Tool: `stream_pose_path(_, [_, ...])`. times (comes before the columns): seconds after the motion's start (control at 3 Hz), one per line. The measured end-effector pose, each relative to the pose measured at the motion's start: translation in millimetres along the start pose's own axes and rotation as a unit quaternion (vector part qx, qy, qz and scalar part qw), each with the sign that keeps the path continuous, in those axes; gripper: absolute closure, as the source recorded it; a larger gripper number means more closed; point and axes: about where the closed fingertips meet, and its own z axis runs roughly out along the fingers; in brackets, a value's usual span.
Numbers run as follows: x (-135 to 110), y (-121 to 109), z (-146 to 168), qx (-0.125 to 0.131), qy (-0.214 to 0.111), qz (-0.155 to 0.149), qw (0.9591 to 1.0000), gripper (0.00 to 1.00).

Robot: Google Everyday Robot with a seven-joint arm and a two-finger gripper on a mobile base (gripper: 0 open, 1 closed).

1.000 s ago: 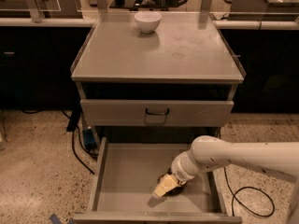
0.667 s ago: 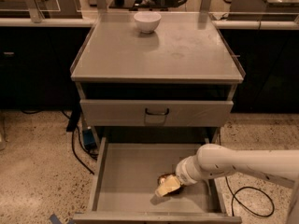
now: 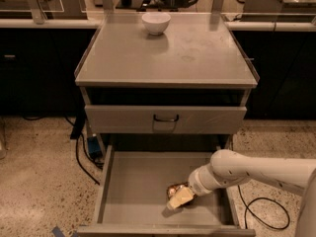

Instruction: Pick orange can from middle drawer and place on counter

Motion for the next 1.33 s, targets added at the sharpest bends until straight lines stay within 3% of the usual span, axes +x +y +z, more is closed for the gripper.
stream_pose_path(0.33, [17, -31, 16, -0.077, 0.007, 0.025, 0.9967, 0.0])
stream_pose_path(0.67, [16, -31, 16, -0.077, 0.007, 0.025, 0.9967, 0.0])
stream_pose_path(1.0, [20, -34, 23, -0.055, 0.015, 0.027, 0.998, 0.0])
stream_pose_path(1.33, [34, -39, 37, 0.001, 0.046, 0.043, 0.998, 0.0])
